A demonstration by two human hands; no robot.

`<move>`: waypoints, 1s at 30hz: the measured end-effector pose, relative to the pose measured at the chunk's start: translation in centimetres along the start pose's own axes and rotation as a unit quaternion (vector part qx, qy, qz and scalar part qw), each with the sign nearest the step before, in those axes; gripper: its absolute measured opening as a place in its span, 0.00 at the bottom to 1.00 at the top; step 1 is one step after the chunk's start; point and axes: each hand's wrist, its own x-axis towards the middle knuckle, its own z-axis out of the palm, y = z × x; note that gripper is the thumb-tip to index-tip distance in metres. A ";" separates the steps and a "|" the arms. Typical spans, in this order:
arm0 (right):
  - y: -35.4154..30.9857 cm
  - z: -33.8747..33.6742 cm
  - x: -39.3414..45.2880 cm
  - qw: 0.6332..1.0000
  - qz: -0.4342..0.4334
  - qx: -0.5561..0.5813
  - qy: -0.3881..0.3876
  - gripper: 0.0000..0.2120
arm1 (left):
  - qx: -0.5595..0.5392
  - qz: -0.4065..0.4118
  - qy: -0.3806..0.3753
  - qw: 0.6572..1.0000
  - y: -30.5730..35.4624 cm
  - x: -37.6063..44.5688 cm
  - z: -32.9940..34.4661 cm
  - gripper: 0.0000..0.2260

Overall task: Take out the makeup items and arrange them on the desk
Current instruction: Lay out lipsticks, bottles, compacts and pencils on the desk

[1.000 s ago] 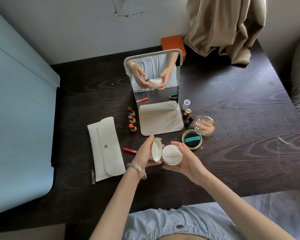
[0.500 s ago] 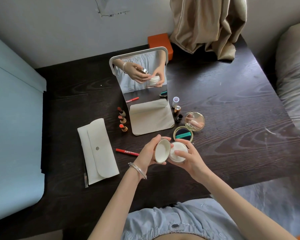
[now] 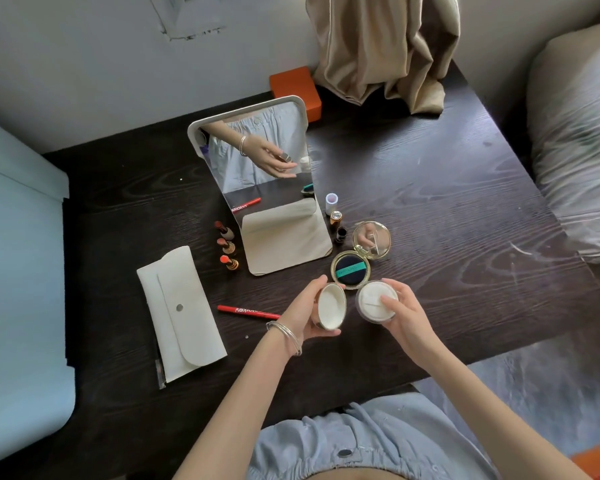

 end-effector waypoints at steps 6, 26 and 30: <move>0.3 -1.3 0.4 0.998 -0.033 -0.048 0.024 0.26 | -0.008 -0.055 -0.024 0.998 -0.9 1.5 2.5 0.17; 1.2 0.0 2.2 0.891 -0.121 -0.412 0.145 0.16 | -0.112 -0.070 0.044 0.990 -1.3 2.8 3.1 0.17; 0.8 0.3 2.2 0.898 -0.095 -0.402 0.153 0.17 | -0.100 -0.052 0.045 0.993 -1.2 2.6 3.2 0.17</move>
